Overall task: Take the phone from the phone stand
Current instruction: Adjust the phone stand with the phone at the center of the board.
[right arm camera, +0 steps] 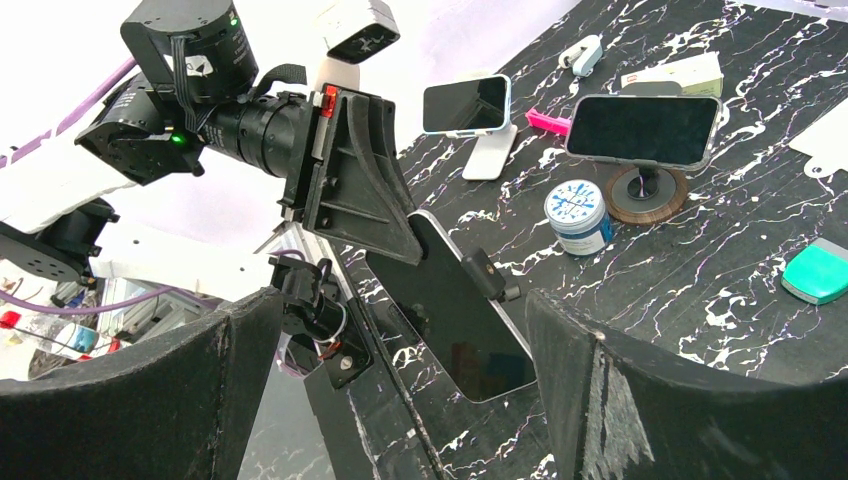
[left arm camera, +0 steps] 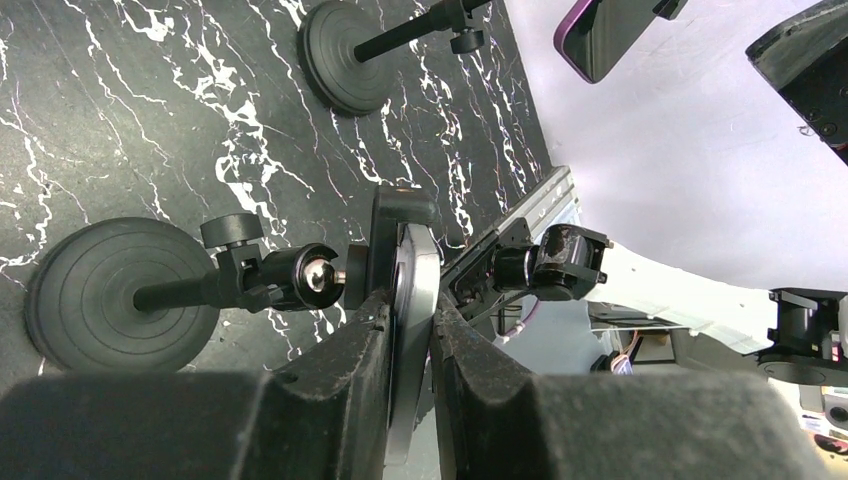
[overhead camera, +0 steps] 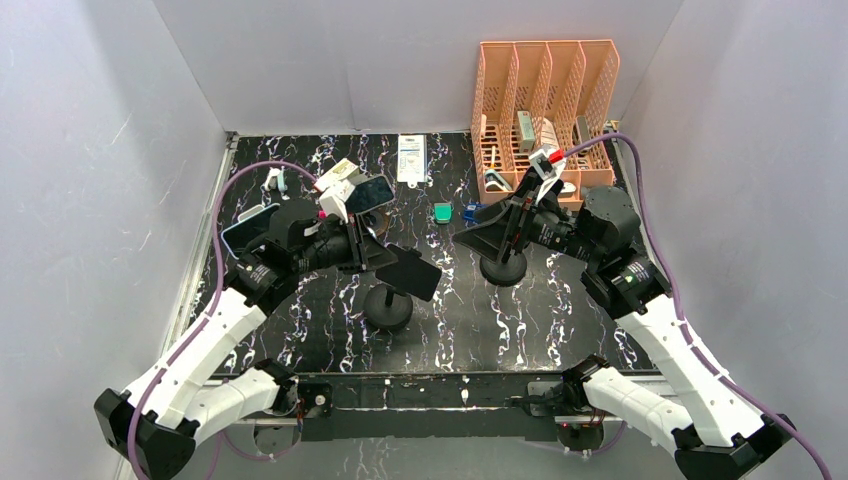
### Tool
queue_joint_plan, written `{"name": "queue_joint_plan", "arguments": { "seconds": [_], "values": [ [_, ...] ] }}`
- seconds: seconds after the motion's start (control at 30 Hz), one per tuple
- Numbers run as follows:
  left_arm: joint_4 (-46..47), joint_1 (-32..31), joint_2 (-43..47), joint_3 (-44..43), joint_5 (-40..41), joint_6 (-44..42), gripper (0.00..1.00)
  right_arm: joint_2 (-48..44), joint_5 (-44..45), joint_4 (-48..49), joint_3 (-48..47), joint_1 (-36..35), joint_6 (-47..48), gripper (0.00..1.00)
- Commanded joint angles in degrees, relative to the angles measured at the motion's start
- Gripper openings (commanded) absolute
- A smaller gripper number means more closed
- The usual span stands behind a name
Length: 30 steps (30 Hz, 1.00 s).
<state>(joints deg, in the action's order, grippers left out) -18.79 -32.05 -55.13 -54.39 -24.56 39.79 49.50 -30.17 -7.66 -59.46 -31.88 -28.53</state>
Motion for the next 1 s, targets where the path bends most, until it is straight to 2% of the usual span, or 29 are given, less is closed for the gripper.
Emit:
{"name": "queue_joint_plan", "arguments": {
  "seconds": [0.0,0.27,0.63,0.77,0.97],
  "values": [
    [1.6,-0.1,2.2,0.5,-0.6,-0.8,0.19,-0.2,-0.5,0.4,-0.6,0.1,0.5,0.99],
    [-2.8,-0.1,3.3,1.1,5.0,-2.2,0.21,-0.1,-0.3,0.4,-0.2,0.1,0.3,0.99],
    [-5.6,-0.1,5.5,0.4,8.8,-2.4,0.42,0.2,-0.4,0.7,0.1,0.1,0.0,0.99],
    [-6.7,-0.1,7.0,0.0,10.7,-2.1,0.52,0.3,-0.4,0.7,0.2,0.1,-0.1,0.99],
    [-10.8,-0.1,10.6,-1.0,16.8,-1.7,0.76,0.5,-0.8,1.2,0.3,0.1,-0.2,0.99]
  ]
}}
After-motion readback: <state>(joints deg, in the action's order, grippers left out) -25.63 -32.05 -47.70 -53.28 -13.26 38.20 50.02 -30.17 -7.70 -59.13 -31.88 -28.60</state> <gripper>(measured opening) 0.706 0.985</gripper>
